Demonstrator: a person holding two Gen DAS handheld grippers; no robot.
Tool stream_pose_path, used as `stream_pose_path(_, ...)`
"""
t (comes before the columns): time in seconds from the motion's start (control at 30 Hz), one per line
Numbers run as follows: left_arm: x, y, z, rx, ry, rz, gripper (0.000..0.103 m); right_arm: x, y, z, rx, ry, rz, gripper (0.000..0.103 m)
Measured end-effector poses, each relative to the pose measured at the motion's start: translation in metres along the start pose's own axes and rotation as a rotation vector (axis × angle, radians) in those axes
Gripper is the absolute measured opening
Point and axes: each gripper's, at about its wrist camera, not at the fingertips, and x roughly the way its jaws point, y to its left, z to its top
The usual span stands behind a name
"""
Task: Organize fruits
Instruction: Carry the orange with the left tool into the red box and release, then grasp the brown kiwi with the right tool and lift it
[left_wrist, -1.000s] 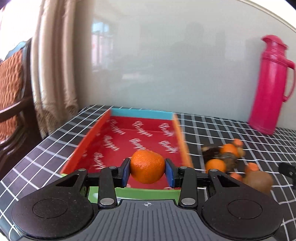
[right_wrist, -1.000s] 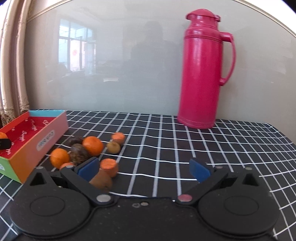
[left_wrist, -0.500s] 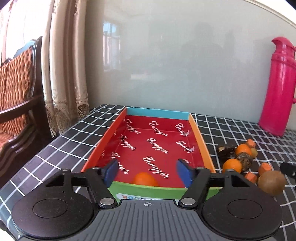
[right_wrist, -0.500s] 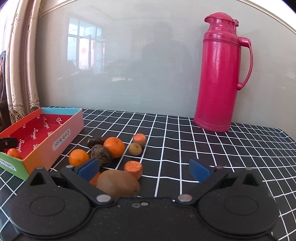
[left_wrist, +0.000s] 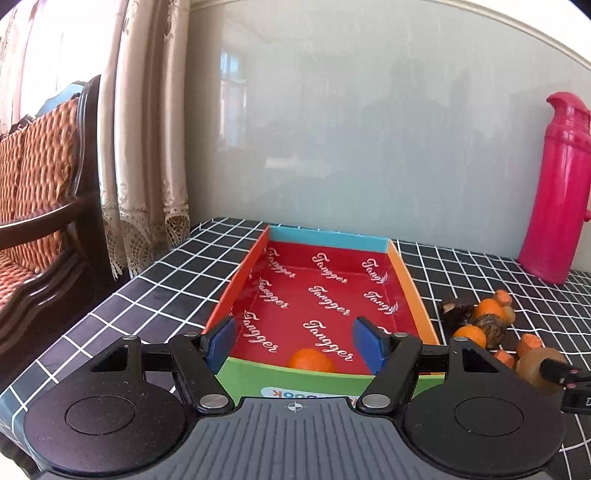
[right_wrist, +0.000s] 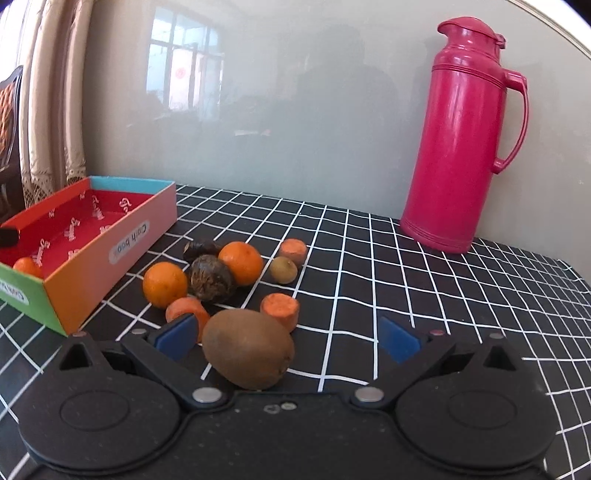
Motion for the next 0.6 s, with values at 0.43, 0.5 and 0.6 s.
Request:
stream_pose_path(0.43, -0.017, -0.007, -0.005, 0.047, 0.002, -0.020, 0.069, 0.006, -0.002, -0.002, -0.012, 0.035, 0.025, 0.102)
stream_pose_path(0.5, -0.018, -0.004, -0.006, 0.049, 0.006, -0.014, 0.069, 0.007, -0.002, -0.003, -0.007, 0.045, 0.028, 0.098)
stream_pose_path(0.6, -0.018, 0.002, -0.007, 0.045, 0.005, 0.003, 0.069, 0.012, -0.001, -0.004, 0.004, 0.068, 0.036, 0.089)
